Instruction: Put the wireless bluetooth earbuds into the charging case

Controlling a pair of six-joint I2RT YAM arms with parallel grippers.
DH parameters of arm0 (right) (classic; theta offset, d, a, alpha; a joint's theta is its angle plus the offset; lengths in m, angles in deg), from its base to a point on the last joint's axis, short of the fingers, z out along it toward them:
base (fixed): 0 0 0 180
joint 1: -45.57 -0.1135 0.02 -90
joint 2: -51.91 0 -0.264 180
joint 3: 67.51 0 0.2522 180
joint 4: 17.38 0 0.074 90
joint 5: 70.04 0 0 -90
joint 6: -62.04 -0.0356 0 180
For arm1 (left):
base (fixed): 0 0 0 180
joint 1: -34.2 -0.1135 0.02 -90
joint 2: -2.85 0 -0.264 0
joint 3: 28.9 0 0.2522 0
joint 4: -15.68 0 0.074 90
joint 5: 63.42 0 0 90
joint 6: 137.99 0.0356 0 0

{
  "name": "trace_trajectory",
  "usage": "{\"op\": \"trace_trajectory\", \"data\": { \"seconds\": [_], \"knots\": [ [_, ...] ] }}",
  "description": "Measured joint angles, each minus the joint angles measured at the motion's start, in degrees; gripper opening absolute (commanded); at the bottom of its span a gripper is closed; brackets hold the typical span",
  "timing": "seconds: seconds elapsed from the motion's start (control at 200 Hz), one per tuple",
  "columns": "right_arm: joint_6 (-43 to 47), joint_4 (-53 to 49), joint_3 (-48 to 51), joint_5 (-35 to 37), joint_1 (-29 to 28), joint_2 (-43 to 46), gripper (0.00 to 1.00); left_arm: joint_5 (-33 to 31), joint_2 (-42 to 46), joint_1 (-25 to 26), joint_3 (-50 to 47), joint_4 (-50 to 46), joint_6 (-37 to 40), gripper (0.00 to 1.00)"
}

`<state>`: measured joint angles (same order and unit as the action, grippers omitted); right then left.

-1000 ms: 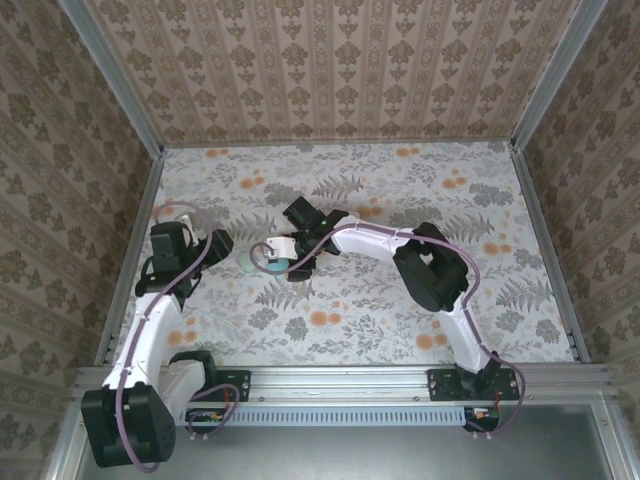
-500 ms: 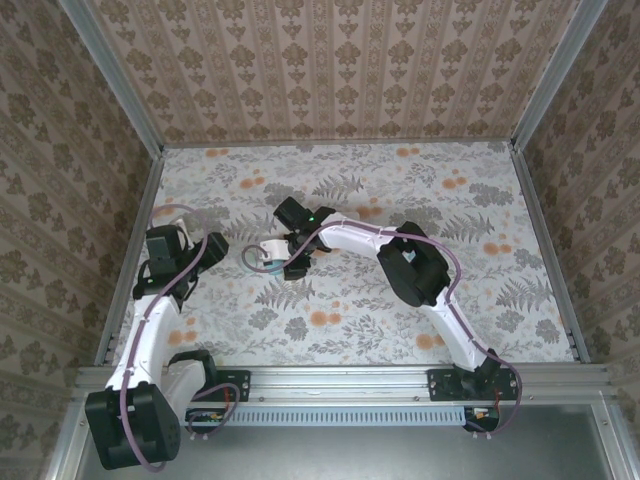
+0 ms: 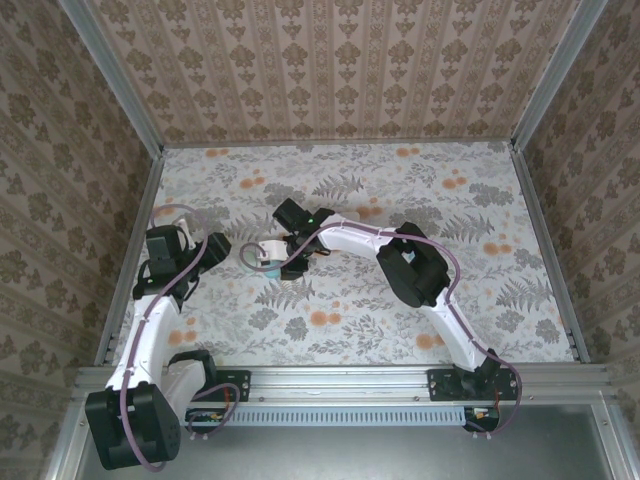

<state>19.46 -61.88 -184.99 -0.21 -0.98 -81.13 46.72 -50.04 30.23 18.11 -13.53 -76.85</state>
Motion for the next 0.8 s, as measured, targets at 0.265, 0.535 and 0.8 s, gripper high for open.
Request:
{"op": "trace_trajectory", "data": {
  "seconds": [0.265,0.535,0.8],
  "knots": [
    [-8.4,8.0,17.6,-3.9,1.2,12.7,0.34,5.0,-1.5,0.9,1.5,1.1,-0.4,0.63],
    [-18.8,21.5,37.1,-2.1,7.1,39.5,0.35,9.2,-7.9,14.7,12.2,3.6,-1.3,0.67],
    [-23.1,27.7,46.4,6.4,7.7,54.6,0.36,15.8,-17.7,27.0,22.5,9.5,-3.5,0.69]
  ]
}}
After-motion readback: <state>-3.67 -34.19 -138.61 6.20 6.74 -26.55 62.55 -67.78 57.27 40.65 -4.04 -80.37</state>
